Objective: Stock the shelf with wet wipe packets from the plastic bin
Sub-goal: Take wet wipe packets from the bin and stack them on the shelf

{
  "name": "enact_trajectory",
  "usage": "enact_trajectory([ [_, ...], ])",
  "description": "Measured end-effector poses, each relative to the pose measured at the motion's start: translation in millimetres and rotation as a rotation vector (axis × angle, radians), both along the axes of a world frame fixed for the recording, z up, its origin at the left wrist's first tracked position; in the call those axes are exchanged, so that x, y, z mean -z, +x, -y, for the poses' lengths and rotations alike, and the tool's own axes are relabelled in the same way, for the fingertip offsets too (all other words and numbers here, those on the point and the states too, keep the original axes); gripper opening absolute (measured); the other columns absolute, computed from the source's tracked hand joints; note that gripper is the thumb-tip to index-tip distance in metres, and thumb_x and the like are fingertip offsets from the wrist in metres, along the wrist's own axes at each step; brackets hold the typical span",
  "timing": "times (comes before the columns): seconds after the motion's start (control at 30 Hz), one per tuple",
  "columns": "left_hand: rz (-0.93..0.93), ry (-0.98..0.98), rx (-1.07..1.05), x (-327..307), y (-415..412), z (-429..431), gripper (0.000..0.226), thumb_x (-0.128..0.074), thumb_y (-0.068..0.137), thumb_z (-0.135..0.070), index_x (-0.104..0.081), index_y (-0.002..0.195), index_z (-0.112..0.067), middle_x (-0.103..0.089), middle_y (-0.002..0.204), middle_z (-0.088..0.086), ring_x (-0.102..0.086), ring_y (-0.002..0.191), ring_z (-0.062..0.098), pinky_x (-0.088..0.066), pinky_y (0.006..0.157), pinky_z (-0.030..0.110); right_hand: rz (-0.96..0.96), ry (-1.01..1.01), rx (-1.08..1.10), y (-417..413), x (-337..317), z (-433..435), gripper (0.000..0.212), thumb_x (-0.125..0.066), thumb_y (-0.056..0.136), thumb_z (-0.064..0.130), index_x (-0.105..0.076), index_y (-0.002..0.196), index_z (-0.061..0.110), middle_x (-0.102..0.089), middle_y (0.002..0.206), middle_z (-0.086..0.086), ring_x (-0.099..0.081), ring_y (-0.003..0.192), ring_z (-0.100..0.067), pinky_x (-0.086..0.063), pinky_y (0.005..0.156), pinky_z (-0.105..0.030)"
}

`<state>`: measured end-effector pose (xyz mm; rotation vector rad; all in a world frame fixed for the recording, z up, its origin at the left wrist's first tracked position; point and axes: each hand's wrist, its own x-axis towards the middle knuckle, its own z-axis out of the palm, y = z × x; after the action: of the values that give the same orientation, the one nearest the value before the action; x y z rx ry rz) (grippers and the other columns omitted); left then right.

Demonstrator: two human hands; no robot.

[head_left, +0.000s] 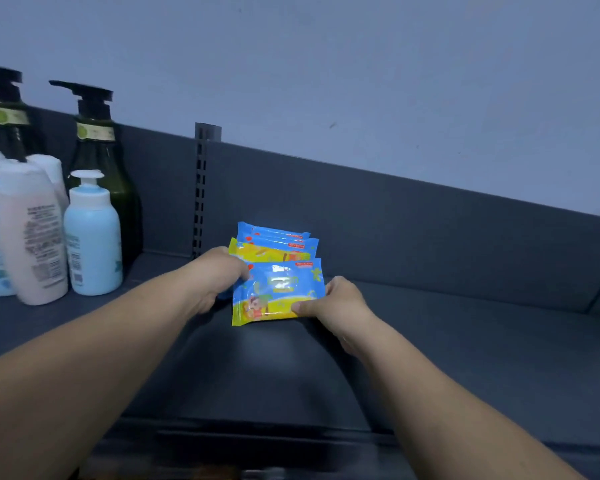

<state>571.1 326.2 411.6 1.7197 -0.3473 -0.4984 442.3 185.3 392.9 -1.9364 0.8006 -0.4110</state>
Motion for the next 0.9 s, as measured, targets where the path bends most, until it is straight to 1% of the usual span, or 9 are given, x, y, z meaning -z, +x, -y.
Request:
enact_trajectory([
  [0.07,0.029,0.055,0.014,-2.4,0.1,1.4,0.015,-0.054,0.085,0.001,-0.051,0.086,-0.014,-0.060,0.087,0.007,-0.055,0.075,0.018,-0.041,0.067,0.026,-0.130,-0.139,0.000,3.7,3.6,0.4,0.055,-0.083,0.050,0.043,-0.058,0.092,0.020,-0.069,0.096,0.001,-0.066,0.086,-0.019,-0.056,0.078,-0.039],
  [0.1,0.046,0.088,0.016,-3.8,-0.5,1.5,0.017,-0.058,0.080,-0.004,-0.051,0.092,-0.015,-0.060,0.091,0.005,-0.056,0.081,0.018,-0.045,0.072,0.025,-0.179,-0.197,0.012,4.5,4.5,-0.1,0.058,-0.081,0.049,0.049,-0.059,0.095,0.022,-0.069,0.097,0.004,-0.065,0.090,-0.019,-0.056,0.081,-0.040],
  [0.17,0.098,0.201,0.020,-2.5,0.8,2.5,0.057,-0.067,0.058,-0.020,-0.047,0.112,-0.021,-0.058,0.110,0.006,-0.056,0.100,0.024,-0.049,0.088,0.036,-0.243,-0.306,0.030,6.3,5.0,-1.6,0.061,-0.078,0.053,0.058,-0.059,0.100,0.025,-0.066,0.102,0.005,-0.062,0.098,-0.020,-0.053,0.084,-0.038],
  [0.23,0.160,0.313,0.024,1.1,-0.3,3.2,0.082,-0.070,0.046,-0.023,-0.039,0.122,-0.022,-0.052,0.117,0.008,-0.053,0.106,0.028,-0.051,0.090,0.041,-0.290,-0.386,0.035,7.7,3.5,-3.8,0.063,-0.076,0.058,0.063,-0.058,0.106,0.025,-0.063,0.109,0.005,-0.057,0.106,-0.022,-0.051,0.087,-0.038],
  [0.4,0.231,0.402,0.055,6.5,-5.2,5.6,0.102,-0.081,0.065,-0.016,-0.016,0.144,-0.017,-0.043,0.130,0.010,-0.049,0.113,0.029,-0.047,0.077,0.034,-0.362,-0.463,-0.006,6.7,1.2,-5.4,0.065,-0.071,0.062,0.069,-0.055,0.107,0.026,-0.058,0.114,0.005,-0.050,0.113,-0.022,-0.048,0.092,-0.039],
  [0.57,0.323,0.425,0.043,6.0,-3.2,6.9,0.131,-0.085,0.063,-0.016,0.012,0.151,-0.025,-0.027,0.146,0.009,-0.037,0.130,0.028,-0.043,0.100,0.041,-0.336,-0.394,-0.006,0.8,-0.3,-3.9,0.065,-0.075,0.061,0.065,-0.053,0.104,0.022,-0.058,0.111,0.004,-0.052,0.111,-0.021,-0.049,0.091,-0.041],
  [0.67,0.432,0.467,0.047,4.3,-8.4,8.5,0.132,-0.085,0.064,-0.020,0.014,0.151,-0.026,-0.022,0.147,0.007,-0.031,0.134,0.027,-0.038,0.103,0.039,-0.313,-0.376,-0.011,-3.6,-1.9,-5.4,0.065,-0.076,0.063,0.063,-0.052,0.106,0.021,-0.058,0.111,0.004,-0.052,0.110,-0.021,-0.050,0.090,-0.040],
  [0.83,0.551,0.543,0.025,7.1,-12.8,14.1,0.125,-0.085,0.060,-0.029,0.001,0.150,-0.026,-0.018,0.150,0.008,-0.019,0.139,0.028,-0.032,0.111,0.044,-0.265,-0.357,-0.017,-10.4,-2.8,-6.2,0.062,-0.076,0.066,0.059,-0.050,0.106,0.020,-0.058,0.112,0.004,-0.053,0.109,-0.020,-0.050,0.085,-0.037],
  [0.9,0.609,0.600,0.017,6.4,-16.3,16.2,0.126,-0.083,0.061,-0.036,0.006,0.151,-0.027,-0.011,0.154,0.007,-0.011,0.143,0.028,-0.027,0.113,0.046,-0.242,-0.339,-0.022,-14.1,-3.8,-5.5,0.058,-0.076,0.069,0.057,-0.049,0.105,0.020,-0.057,0.111,0.004,-0.053,0.108,-0.020,-0.049,0.084,-0.035],
])
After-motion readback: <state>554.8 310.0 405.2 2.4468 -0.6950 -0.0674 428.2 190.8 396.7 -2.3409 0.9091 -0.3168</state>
